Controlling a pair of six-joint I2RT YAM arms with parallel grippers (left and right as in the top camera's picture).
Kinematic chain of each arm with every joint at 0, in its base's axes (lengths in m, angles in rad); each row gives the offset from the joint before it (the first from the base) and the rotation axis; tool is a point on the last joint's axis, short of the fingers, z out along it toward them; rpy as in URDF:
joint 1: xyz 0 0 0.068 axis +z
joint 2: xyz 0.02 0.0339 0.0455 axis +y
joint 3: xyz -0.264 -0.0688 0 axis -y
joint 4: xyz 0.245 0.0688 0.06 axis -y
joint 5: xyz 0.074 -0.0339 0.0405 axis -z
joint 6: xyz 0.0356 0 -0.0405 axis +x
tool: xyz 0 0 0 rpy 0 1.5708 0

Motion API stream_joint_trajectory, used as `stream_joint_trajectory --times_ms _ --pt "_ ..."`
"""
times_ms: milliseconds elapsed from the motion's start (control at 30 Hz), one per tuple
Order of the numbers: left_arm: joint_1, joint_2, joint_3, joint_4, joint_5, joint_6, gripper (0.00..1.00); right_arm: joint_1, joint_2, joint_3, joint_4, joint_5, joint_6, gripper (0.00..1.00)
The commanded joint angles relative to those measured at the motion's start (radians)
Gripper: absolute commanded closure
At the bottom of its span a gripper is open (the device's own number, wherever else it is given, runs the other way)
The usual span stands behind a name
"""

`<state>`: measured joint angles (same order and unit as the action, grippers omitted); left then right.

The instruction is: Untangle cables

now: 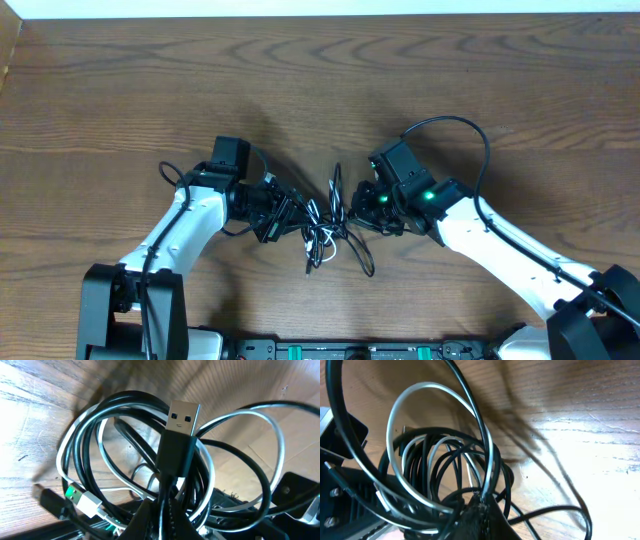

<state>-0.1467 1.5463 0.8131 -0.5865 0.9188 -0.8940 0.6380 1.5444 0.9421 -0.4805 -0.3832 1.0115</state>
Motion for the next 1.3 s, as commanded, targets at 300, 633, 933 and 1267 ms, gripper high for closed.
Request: stream_joint_trajectory --times_ms 300,633,933,1267 --pt "-0.002 -0.005 0.0 -0.004 0.029 -0.002 0.92 0.09 0.064 0.011 0.122 -0.038 0.225 0.99" --pt "-0.002 -0.005 0.0 -0.004 0.002 -0.001 0.93 0.178 0.064 0.011 0.173 0.119 0.345 0.99" --pt "-0.009 -0.005 0.0 0.008 -0.015 0.008 0.92 0.165 0.064 0.011 0.129 0.213 0.264 0.99" --pt "-0.009 -0.005 0.0 0.05 -0.115 0.051 0.62 0.143 0.064 0.011 0.078 0.159 0.21 0.99"
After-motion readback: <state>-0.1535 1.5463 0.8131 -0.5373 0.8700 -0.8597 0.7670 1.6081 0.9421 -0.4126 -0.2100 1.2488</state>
